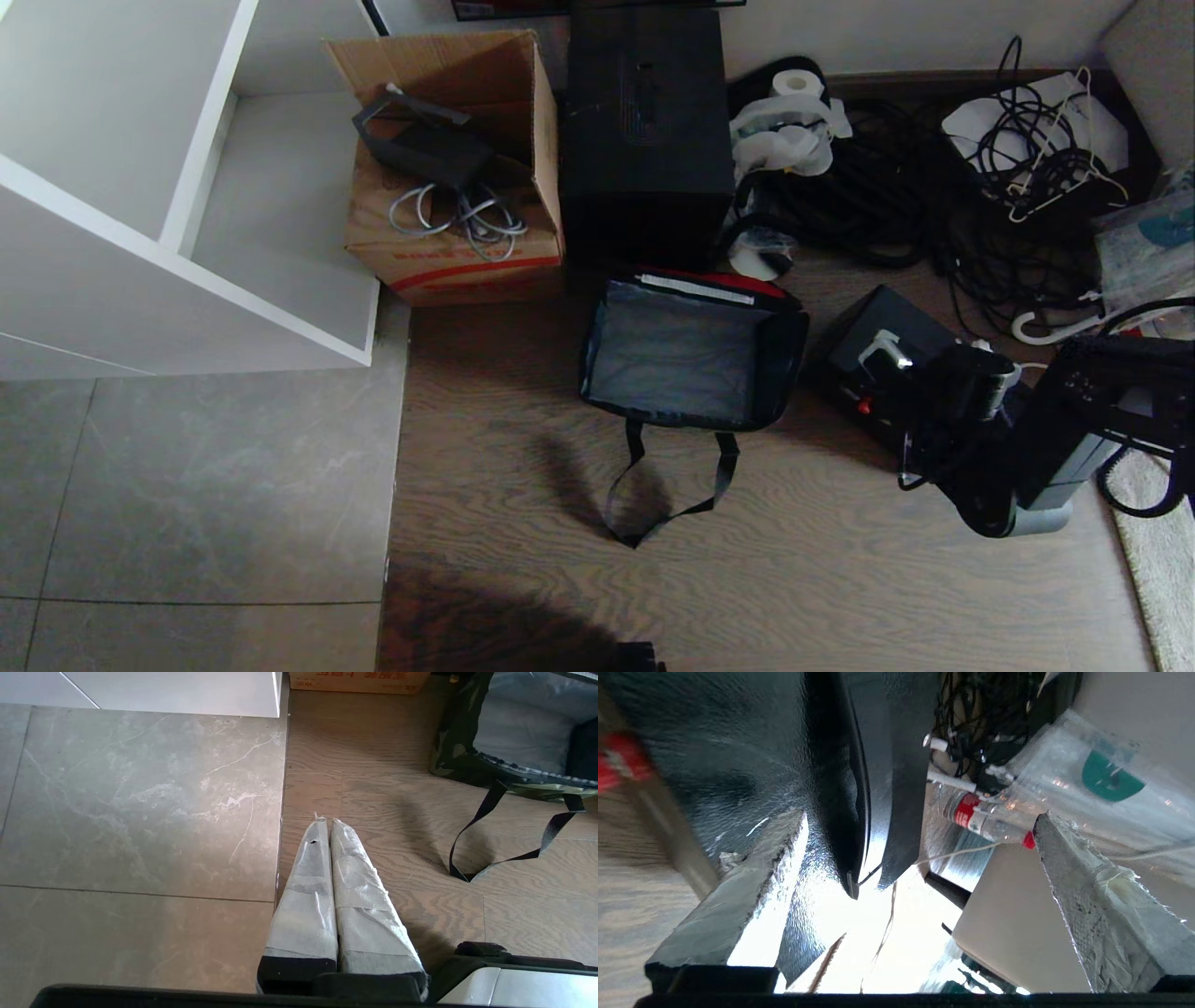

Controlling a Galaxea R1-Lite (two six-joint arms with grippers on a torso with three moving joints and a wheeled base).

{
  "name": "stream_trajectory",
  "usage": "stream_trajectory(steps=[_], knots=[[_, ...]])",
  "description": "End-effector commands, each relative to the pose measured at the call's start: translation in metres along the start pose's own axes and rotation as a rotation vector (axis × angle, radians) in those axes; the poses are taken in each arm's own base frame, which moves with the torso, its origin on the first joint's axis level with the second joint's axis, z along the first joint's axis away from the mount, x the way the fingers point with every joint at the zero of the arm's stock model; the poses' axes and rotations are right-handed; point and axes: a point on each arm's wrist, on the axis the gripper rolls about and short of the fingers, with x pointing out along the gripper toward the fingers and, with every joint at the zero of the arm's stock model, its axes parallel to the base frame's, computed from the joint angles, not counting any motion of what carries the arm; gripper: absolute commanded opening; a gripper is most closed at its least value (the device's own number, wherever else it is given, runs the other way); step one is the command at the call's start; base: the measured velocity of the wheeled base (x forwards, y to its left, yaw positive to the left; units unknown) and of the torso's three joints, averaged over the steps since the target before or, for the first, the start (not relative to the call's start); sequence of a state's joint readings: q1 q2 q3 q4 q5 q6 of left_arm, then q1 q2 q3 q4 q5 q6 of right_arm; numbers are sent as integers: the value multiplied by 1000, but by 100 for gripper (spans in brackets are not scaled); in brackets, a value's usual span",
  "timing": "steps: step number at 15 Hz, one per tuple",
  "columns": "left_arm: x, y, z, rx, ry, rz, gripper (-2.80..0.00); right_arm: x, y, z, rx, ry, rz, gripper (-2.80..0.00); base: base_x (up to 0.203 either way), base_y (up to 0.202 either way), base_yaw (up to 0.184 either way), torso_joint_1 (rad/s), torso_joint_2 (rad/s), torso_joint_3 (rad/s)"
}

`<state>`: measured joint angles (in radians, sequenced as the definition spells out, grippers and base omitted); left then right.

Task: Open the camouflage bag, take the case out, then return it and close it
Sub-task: Grip the handle again

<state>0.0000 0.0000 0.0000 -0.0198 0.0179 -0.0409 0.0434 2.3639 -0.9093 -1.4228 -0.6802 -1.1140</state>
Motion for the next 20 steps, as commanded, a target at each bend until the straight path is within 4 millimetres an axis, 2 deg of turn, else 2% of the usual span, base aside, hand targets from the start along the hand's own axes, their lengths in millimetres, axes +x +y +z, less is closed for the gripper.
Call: stream_trajectory(steps=[1,6,12,20], knots=[[1,0,-3,0,8,1,-280,8,8,2,8,-3,-19,0,0,0,0,0,0,0],[1,0,-3,0,7,1,-280,30,10,3,46,-3,-86,0,0,0,0,0,0,0],[1,0,-3,0,8,1,-280,47,17,4,56,30,-129,0,0,0,0,0,0,0],[1,0,-3,0,8,1,-280,101,2,1,65,128,-198,0,0,0,0,0,0,0]])
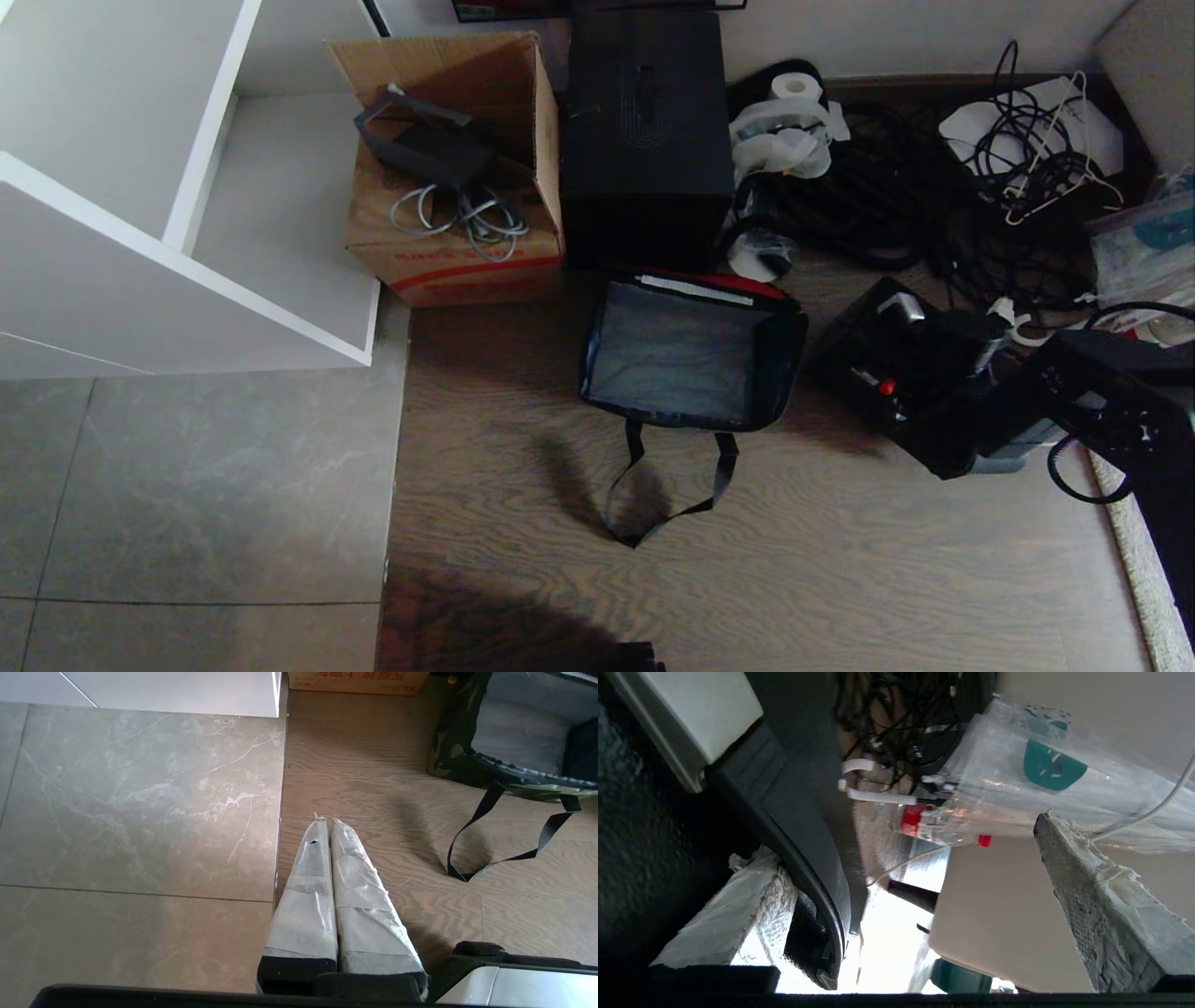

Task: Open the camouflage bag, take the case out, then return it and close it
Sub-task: Grip the handle again

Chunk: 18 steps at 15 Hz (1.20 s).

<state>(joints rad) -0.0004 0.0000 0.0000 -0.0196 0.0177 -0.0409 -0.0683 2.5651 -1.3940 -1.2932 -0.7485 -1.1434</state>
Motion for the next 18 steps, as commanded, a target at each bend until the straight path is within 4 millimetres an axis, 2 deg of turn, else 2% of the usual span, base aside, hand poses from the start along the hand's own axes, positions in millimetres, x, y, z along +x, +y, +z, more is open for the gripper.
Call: stream_trajectory(steps=[1,4,7,8,9,14,18], knots=[[1,0,-3,0,7,1,-280,12,12,-8,-19,30,-7,0,0,0,0,0,0,0],[1,0,-3,0,7,1,-280,19,18,-10,-39,47,6,0,0,0,0,0,0,0],[1,0,-3,0,7,1,-280,16,22,-14,-58,53,30,0,0,0,0,0,0,0],[1,0,-2,0,7,1,-280,15,23,-15,-59,55,37,-24,0,0,0,0,0,0],[1,0,-3,0,9,2,-280,13,24,-17,-60,59,42,-280,0,0,0,0,0,0],[1,0,-3,0,7,1,-280,-3,26,-21,-79,54,69,-280,0,0,0,0,0,0],[1,0,-2,0,6,1,-280,-14,11,-11,-72,36,73,-280,0,0,0,0,0,0]])
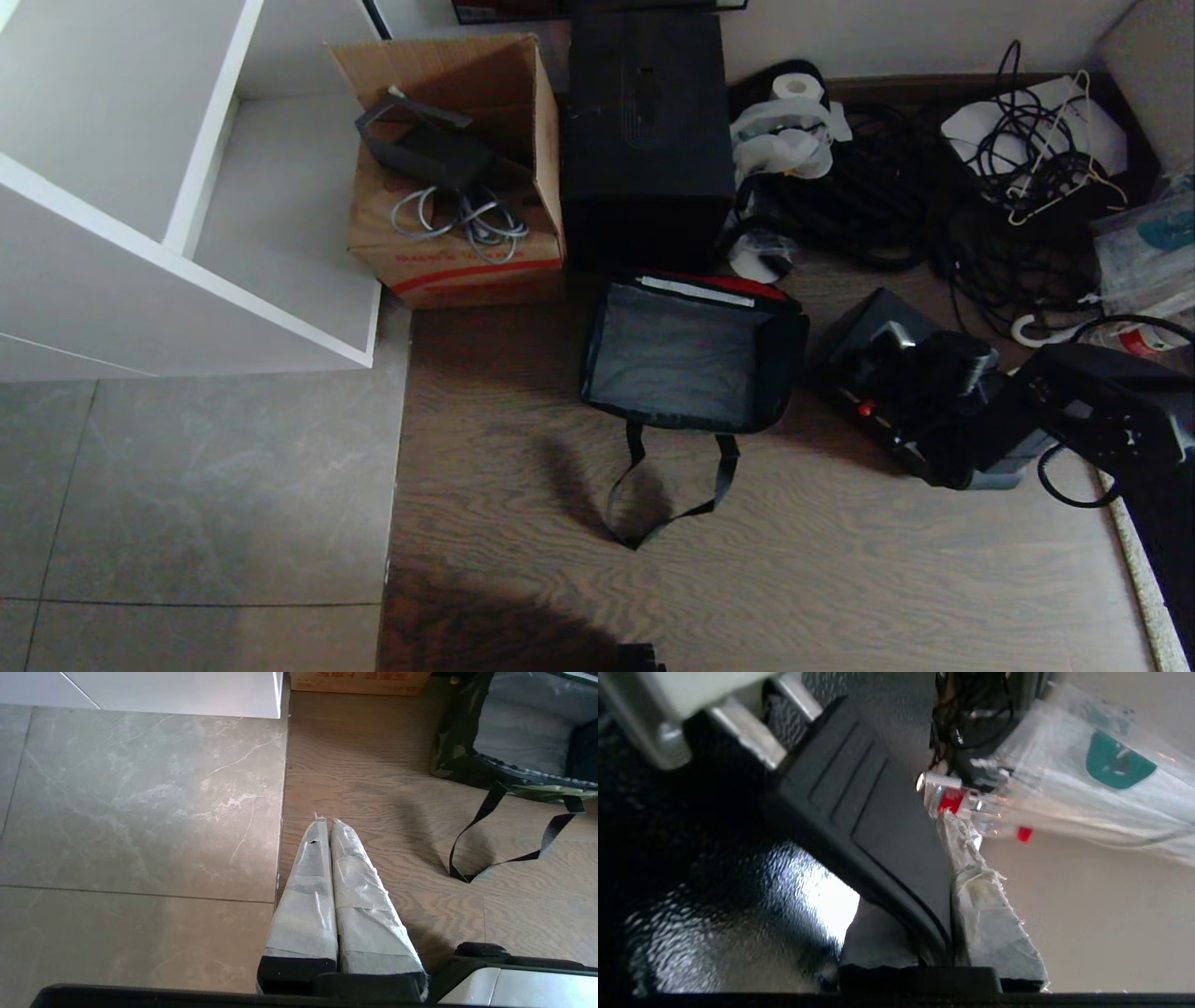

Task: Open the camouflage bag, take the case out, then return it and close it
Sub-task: Grip the handle again, then place the black box back

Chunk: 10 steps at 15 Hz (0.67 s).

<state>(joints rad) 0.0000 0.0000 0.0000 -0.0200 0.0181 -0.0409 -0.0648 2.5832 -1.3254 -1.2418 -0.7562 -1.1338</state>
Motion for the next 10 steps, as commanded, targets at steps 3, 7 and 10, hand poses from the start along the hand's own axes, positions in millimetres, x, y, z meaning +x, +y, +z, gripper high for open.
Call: stream_trajectory(steps=[3,7,10], knots=[[1,0,-3,0,8,1,-280,-17,-33,13,30,-29,-27,-280,0,0,0,0,0,0],[1,0,-3,0,8,1,-280,-40,-98,22,82,-66,-78,-280,0,0,0,0,0,0],[1,0,-2,0,6,1,-280,-62,-156,29,129,-110,-139,-280,0,0,0,0,0,0]])
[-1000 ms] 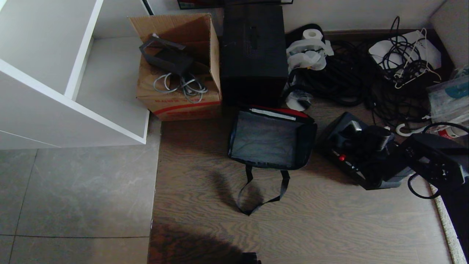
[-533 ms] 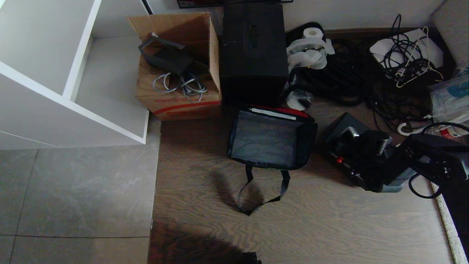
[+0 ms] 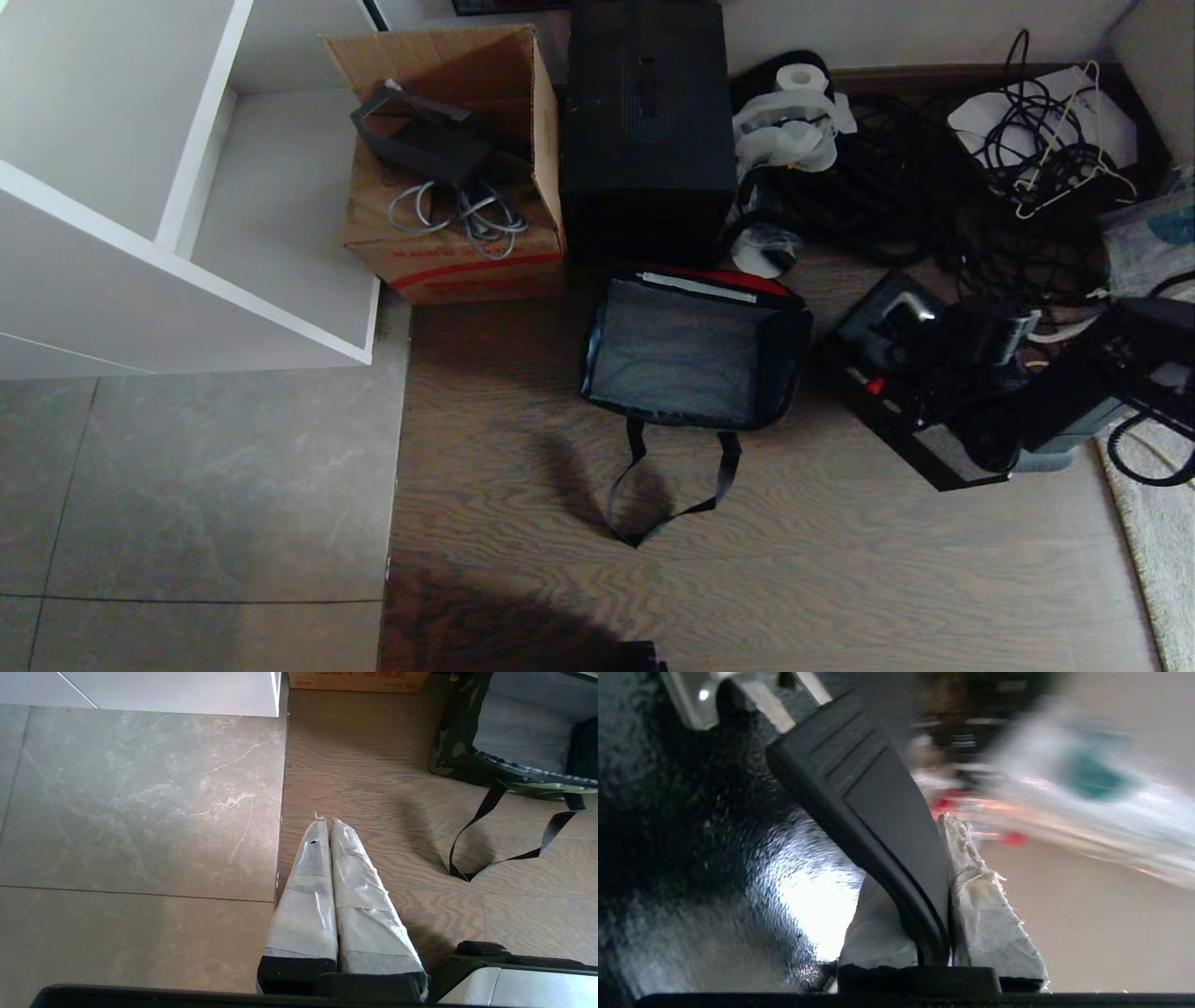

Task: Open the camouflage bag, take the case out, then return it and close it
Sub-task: Place the black box back

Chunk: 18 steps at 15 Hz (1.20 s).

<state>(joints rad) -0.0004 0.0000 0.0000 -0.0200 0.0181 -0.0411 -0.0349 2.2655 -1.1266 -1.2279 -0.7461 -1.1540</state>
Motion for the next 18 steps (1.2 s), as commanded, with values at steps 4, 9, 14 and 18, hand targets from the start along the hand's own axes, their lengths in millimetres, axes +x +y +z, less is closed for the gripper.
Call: stream_trajectory(steps=[4,9,14,18], knots=[[1,0,-3,0,8,1,-280,-41,-125,16,73,-114,-133,-280,0,0,0,0,0,0],[1,0,-3,0,8,1,-280,-65,-163,21,63,-294,-62,-280,0,0,0,0,0,0],[1,0,-3,0,8,1,-280,-87,-174,45,100,-525,-18,-280,0,0,0,0,0,0],[1,0,-3,0,8,1,-280,-122,-170,73,134,-638,58,-280,0,0,0,0,0,0]])
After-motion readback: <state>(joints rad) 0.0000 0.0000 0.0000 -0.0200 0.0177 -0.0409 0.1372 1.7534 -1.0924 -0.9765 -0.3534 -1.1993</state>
